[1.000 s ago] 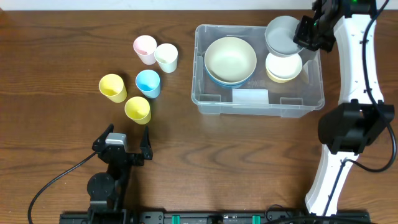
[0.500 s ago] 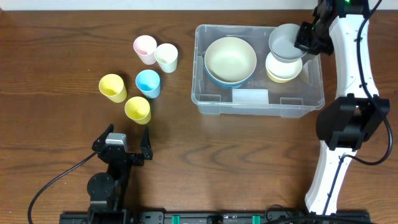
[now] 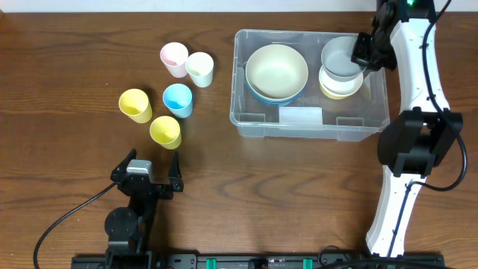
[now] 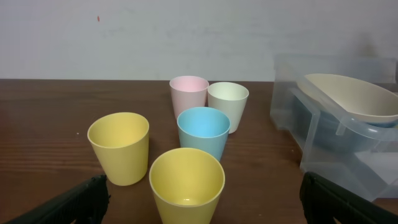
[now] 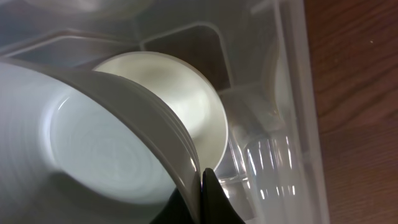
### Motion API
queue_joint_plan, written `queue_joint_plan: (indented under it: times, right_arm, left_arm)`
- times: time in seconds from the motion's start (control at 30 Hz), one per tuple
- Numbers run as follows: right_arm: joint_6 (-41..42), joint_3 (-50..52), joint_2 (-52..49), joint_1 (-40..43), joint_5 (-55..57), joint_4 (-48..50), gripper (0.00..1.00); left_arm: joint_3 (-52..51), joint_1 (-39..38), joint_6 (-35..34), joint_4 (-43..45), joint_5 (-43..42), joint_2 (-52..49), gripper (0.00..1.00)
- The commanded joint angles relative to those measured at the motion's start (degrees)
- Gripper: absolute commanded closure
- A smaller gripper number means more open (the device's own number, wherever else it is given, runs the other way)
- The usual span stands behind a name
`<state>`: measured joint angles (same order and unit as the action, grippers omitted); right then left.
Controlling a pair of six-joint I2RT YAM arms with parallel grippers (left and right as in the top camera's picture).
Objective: Pack container
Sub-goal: 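Lower the grey bowl onto the white bowl and release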
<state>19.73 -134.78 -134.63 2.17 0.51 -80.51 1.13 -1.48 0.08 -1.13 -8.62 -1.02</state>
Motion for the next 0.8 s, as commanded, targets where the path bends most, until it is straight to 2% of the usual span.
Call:
queue_joint_plan:
  times: [0.0, 0.27, 0.37, 0.4, 0.43, 0.53, 0.6, 0.77]
  right_arm:
    - [-0.04, 1.53, -0.42, 0.5, 1.03, 0.61, 0.96]
    - [-0.04, 3.78, -0.42, 0.55, 1.01, 1.84, 0.92]
    - [-0.04, 3.78, -0.42, 0.55, 1.01, 2.01, 0.73]
    - [-0.04, 3.78, -0.42, 0.55, 1.01, 2.01, 0.63]
    - [-0.04, 3.78, -0.42, 0.55, 1.01, 2.01, 0.49]
    - [-0.07, 3.78, -0.42, 0.55, 1.01, 2.05, 0.21]
    - [-0.07, 3.78, -0.42, 0.55, 1.01, 2.32, 0.16]
    - [-0.2, 3.19, 0.07, 0.55, -0.09, 2.78, 0.14]
  left_arm:
    - [-0.87, 0.39, 0.76, -2.08, -1.22, -0.02, 0.02]
    - [-0.87, 0.39, 0.76, -2.08, -1.22, -0.02, 0.02]
    - [-0.87, 0.39, 0.76, -2.08, -1.22, -0.02, 0.02]
    - [-0.87, 0.39, 0.76, -2.08, -1.22, -0.02, 0.02]
    - [-0.87, 0.39, 0.76, -2.08, -1.22, -0.02, 0.02]
    - [-0.87, 0.39, 0.76, -2.08, -1.22, -0.02, 0.02]
    - [-0.87, 0.39, 0.76, -2.08, -1.25, -0.02, 0.02]
    - [-0.87, 0.39, 0.76, -2.08, -1.22, -0.02, 0.02]
